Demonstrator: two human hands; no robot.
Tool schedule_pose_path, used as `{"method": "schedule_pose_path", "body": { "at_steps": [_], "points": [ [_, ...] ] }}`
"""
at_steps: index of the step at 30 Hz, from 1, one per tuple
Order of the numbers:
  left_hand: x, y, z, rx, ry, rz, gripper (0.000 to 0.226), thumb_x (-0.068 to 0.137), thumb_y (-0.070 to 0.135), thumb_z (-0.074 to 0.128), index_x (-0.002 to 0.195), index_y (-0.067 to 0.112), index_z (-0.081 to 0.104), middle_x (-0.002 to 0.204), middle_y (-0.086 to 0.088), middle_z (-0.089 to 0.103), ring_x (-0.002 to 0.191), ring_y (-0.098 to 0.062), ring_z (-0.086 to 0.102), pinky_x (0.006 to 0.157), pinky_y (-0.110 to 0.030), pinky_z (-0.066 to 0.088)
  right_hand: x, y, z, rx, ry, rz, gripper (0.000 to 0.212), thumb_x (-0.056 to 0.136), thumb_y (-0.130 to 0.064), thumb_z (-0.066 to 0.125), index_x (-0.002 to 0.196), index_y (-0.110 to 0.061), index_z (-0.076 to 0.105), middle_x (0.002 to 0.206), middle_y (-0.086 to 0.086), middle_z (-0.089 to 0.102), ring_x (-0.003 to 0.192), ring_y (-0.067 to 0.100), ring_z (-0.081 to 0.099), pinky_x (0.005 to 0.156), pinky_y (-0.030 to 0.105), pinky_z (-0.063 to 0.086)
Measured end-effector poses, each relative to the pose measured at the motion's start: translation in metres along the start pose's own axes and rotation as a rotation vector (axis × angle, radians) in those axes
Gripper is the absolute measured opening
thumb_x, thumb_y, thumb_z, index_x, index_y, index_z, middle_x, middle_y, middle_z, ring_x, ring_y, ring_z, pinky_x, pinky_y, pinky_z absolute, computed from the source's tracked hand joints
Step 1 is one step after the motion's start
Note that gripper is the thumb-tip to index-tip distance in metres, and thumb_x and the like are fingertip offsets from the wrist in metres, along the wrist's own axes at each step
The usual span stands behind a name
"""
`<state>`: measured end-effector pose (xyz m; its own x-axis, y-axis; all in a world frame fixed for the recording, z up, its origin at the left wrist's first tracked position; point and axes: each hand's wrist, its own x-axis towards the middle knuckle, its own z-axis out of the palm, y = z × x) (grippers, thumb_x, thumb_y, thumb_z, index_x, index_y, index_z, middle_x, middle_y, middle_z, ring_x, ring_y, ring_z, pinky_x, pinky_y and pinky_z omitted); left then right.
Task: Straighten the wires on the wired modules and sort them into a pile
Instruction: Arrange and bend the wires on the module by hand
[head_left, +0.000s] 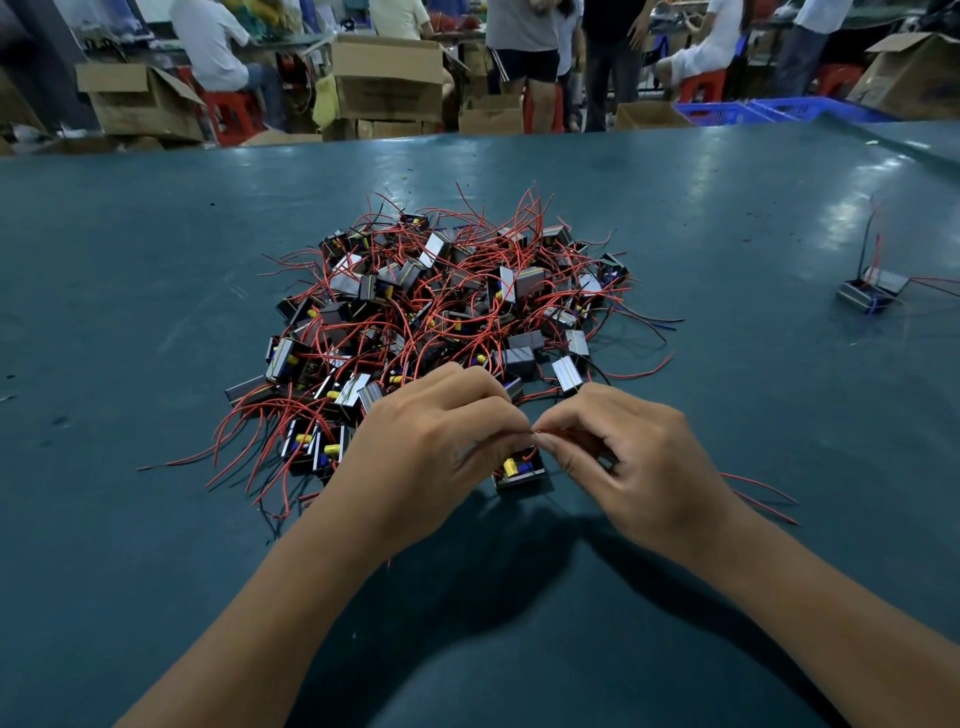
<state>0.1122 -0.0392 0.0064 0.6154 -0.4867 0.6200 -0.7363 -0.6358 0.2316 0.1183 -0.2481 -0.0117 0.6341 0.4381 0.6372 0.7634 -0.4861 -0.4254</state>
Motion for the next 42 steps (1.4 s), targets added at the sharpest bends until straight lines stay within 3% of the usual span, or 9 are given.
{"method": "schedule_pose_path", "body": {
  "at_steps": [3,7,14,17,20,23,30,36,42],
  "points": [
    [-0.001,0.001,0.002,-0.102,-0.05,-0.061,0.019,0.098,0.024,0.061,0.093,0.009,0.072,0.092,0.002,0.061,0.083,-0.019,0.059,0.068,-0.04,0.05,0.0,0.0,0.0,-0.045,-0.01,-0.03,0.013,0.095,-0.015,0.062,0.092,-0.005,0.07,0.083,-0.002,0.062,0.072,0.005,0.051,0.069,0.014,0.041],
    [-0.002,0.005,0.002,-0.307,-0.077,-0.215,0.01,0.096,0.018,0.066,0.089,0.014,0.072,0.084,0.007,0.06,0.075,-0.012,0.058,0.065,-0.018,0.043,0.0,-0.001,0.0,-0.058,-0.008,-0.044,0.015,0.095,-0.016,0.06,0.093,-0.005,0.07,0.082,-0.003,0.061,0.074,-0.001,0.044,0.069,0.012,0.037],
    [-0.002,0.011,-0.001,-0.367,-0.106,-0.383,0.017,0.093,0.025,0.066,0.078,0.019,0.071,0.071,0.009,0.058,0.062,-0.009,0.051,0.057,-0.014,0.034,0.0,-0.001,0.001,-0.075,-0.042,-0.039,0.012,0.094,-0.014,0.062,0.091,-0.005,0.07,0.08,-0.002,0.06,0.07,0.004,0.047,0.066,0.017,0.038],
    [-0.002,0.015,0.003,-0.678,-0.092,-0.667,0.028,0.093,0.014,0.068,0.065,0.018,0.07,0.056,0.004,0.048,0.049,-0.012,0.033,0.048,-0.024,0.023,0.0,-0.002,0.002,-0.095,-0.027,-0.078,0.013,0.095,-0.014,0.061,0.091,-0.005,0.07,0.079,0.0,0.061,0.068,0.012,0.052,0.063,0.023,0.041],
    [0.0,0.02,0.007,-1.038,-0.085,-0.993,0.029,0.086,0.007,0.064,0.058,0.013,0.069,0.063,-0.011,0.04,0.047,-0.013,0.026,0.043,-0.018,0.02,0.0,-0.003,0.004,-0.174,-0.014,-0.151,0.013,0.094,-0.01,0.063,0.086,-0.002,0.069,0.076,0.003,0.06,0.066,0.016,0.05,0.061,0.025,0.039],
    [0.001,0.02,0.008,-1.146,-0.108,-1.067,0.027,0.085,0.006,0.06,0.06,0.01,0.067,0.059,-0.007,0.039,0.043,-0.009,0.028,0.036,-0.016,0.023,0.0,-0.003,0.005,-0.207,-0.012,-0.162,0.013,0.093,-0.01,0.063,0.084,-0.002,0.069,0.074,0.003,0.058,0.066,0.015,0.047,0.061,0.022,0.036],
    [0.0,0.014,0.011,-1.043,-0.01,-0.905,0.016,0.083,0.021,0.064,0.073,0.013,0.073,0.056,-0.001,0.052,0.047,-0.013,0.04,0.044,-0.024,0.035,-0.002,0.001,0.004,-0.024,0.043,0.006,0.007,0.092,-0.012,0.064,0.09,-0.007,0.069,0.081,-0.006,0.06,0.071,0.002,0.049,0.067,0.015,0.041],
    [-0.003,0.004,0.003,-0.332,0.016,-0.327,0.014,0.087,0.013,0.073,0.096,0.024,0.072,0.088,0.01,0.063,0.07,-0.007,0.056,0.063,-0.017,0.043,-0.003,0.002,0.006,0.013,0.039,0.068,0.002,0.091,-0.011,0.066,0.09,-0.01,0.068,0.083,-0.015,0.056,0.073,-0.008,0.048,0.071,0.006,0.036],
    [-0.004,-0.003,0.003,-0.145,0.011,-0.131,0.017,0.088,0.03,0.071,0.097,0.017,0.077,0.096,0.005,0.063,0.089,-0.015,0.061,0.075,-0.034,0.05,-0.003,0.002,0.006,0.042,0.029,0.079,0.001,0.091,-0.009,0.068,0.092,-0.01,0.068,0.082,-0.015,0.057,0.073,-0.008,0.051,0.069,0.006,0.035]
  ]
}}
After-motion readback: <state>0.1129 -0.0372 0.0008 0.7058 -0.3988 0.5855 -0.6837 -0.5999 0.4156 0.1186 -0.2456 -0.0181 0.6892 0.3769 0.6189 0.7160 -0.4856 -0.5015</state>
